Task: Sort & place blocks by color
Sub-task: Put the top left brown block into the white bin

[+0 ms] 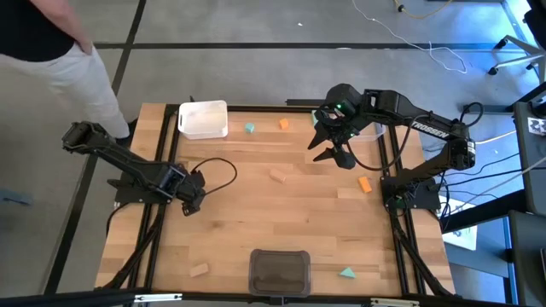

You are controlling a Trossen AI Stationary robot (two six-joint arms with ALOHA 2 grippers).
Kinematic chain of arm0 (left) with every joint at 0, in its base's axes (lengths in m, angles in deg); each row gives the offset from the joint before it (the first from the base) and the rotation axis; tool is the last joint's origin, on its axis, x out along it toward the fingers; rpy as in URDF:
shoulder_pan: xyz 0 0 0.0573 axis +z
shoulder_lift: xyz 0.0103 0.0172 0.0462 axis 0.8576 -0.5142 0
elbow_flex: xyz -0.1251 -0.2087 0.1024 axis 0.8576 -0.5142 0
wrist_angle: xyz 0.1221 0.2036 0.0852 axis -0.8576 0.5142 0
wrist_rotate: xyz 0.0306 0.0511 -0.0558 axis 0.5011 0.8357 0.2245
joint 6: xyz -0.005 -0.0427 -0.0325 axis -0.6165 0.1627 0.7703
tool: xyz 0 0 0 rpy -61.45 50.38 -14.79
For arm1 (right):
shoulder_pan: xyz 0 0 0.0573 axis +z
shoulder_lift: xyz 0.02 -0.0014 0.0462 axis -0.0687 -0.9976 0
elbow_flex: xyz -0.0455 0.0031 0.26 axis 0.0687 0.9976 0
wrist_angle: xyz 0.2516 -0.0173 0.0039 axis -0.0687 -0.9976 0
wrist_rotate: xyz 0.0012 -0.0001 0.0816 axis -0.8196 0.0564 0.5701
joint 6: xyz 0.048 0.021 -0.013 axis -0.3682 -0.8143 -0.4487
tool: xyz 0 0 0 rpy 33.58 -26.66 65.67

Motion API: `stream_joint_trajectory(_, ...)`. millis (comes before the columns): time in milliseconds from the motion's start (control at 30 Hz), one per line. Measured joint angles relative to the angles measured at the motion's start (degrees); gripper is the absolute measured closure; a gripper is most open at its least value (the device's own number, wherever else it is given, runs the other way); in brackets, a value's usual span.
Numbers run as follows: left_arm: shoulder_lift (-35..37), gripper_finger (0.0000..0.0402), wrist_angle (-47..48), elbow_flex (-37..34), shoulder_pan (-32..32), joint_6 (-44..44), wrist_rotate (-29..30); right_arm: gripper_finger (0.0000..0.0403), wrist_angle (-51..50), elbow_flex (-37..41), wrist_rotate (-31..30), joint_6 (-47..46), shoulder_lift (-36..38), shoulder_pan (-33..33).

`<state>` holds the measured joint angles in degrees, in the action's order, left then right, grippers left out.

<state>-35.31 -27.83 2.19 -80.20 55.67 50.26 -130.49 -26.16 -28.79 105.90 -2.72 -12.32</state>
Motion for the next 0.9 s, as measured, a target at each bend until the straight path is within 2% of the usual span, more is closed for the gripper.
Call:
stream_joint_trajectory(300, -1.3, 0.0095, -2.77, -3.47, 0.0, -0.12, 0.39, 0.0204, 0.0, 0.0, 0.01, -0.02, 0.01, 0.0)
stream_joint_trajectory(700, -10.65, 0.0095, -4.36, -3.55, -0.02, -0.14, 2.62, 0.0204, 0.02, 0.0, -0.01, -0.02, 0.01, 0.0)
stream_joint_trajectory(900, -12.76, 0.0096, -5.49, -3.48, -0.02, -0.32, 3.0, 0.0204, 0.04, 0.0, -0.01, -0.09, 0.02, 0.0)
